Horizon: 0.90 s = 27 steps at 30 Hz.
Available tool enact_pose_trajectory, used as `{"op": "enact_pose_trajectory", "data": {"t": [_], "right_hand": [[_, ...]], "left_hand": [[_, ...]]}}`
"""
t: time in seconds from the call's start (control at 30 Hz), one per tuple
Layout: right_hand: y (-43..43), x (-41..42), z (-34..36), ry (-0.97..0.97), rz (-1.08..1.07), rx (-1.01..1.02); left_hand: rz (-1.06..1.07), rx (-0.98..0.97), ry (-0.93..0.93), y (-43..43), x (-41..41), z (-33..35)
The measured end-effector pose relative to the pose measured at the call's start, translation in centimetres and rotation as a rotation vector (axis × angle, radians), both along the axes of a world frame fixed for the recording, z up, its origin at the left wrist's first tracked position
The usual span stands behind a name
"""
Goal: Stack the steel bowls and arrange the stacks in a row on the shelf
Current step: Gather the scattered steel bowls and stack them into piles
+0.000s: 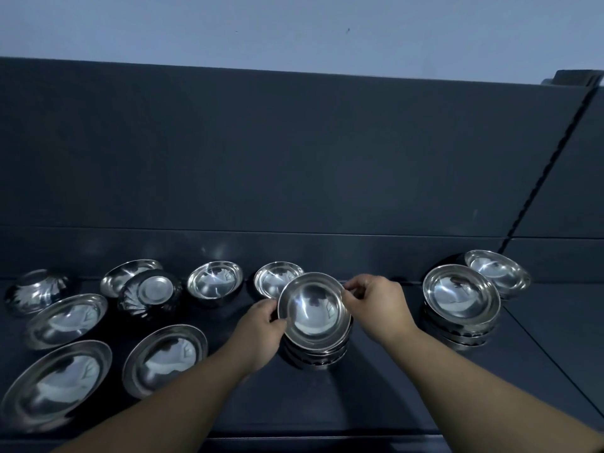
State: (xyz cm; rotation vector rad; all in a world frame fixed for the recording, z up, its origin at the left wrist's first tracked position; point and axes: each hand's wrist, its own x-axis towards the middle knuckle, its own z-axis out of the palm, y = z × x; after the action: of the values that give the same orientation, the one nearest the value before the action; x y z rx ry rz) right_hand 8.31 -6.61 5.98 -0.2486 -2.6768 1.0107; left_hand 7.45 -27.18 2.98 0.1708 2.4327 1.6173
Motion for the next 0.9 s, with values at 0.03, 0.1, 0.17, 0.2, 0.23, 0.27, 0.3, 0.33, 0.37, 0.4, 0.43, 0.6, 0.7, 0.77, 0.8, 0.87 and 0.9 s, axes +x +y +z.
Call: {"op": "enact_pose_trajectory", "data": {"t": [0.03, 0.1, 0.17, 0.2, 0.23, 0.27, 0.3, 0.33, 0.37, 0.4, 0.43, 0.6, 0.7, 0.77, 0.8, 0.87, 0.9], "right_hand": [[0.1, 0.1, -0.2, -0.013, -0.010, -0.015], [0.3, 0.4, -0.4, -0.019, -0.039, -0.052], [0.4, 0.9, -1.0, -0.027, -0.069, -0.093], [0.4, 1.3, -1.4, -0.056, -0.078, -0.122], [0.4, 1.7, -2.0, -0.102, -0.077, -0.167], [0.4, 2.0, -2.7, -0.166, -0.064, -0.221], [0.2, 2.5, -3.3, -0.221, -0.037, -0.283], [0.0, 3.1, -3.9, -0.261, -0.008, -0.338], [-0.1, 3.6, -4.6, -0.286, 0.018, -0.391], [-0.3, 4.3, -5.0, -0.296, 0.039, -0.426], [-0.5, 4.8, -5.4, -0.292, 0.055, -0.451], [0.2, 6.8, -6.4, -0.200, -0.031, -0.502], [1.3, 7.9, -6.6, -0.159, -0.098, -0.531], [2.1, 8.5, -6.7, -0.143, -0.131, -0.525], [2.6, 8.8, -6.7, -0.135, -0.140, -0.523], [3.8, 9.3, -6.6, -0.125, -0.147, -0.518], [4.4, 9.5, -6.4, -0.123, -0.145, -0.510]], "left_hand": [[-0.003, 0.003, -0.013, 0.0, 0.0, -0.2], [-0.001, 0.041, -0.071, -0.2, 0.1, -0.5], [0.005, 0.112, -0.152, -0.4, 0.4, -0.8], [0.004, 0.156, -0.178, -0.4, 0.5, -1.0], [-0.003, 0.204, -0.200, -0.3, 0.6, -1.1], [-0.018, 0.250, -0.223, -0.2, 0.7, -1.1], [-0.042, 0.291, -0.242, -0.1, 0.9, -1.1], [-0.061, 0.323, -0.250, 0.1, 1.1, -1.1], [-0.073, 0.341, -0.254, 0.2, 1.1, -1.3], [-0.077, 0.364, -0.255, 0.2, 1.2, -1.4], [-0.079, 0.384, -0.256, 0.3, 1.2, -1.7], [-0.126, 0.451, -0.280, 1.7, 1.4, -2.9], [-0.137, 0.475, -0.307, 3.4, 1.9, -3.2], [-0.139, 0.483, -0.312, 4.7, 2.3, -3.2], [-0.135, 0.484, -0.313, 5.4, 2.6, -3.1], [-0.127, 0.478, -0.313, 6.8, 3.0, -2.9], [-0.125, 0.473, -0.314, 7.5, 3.2, -2.9]]}}
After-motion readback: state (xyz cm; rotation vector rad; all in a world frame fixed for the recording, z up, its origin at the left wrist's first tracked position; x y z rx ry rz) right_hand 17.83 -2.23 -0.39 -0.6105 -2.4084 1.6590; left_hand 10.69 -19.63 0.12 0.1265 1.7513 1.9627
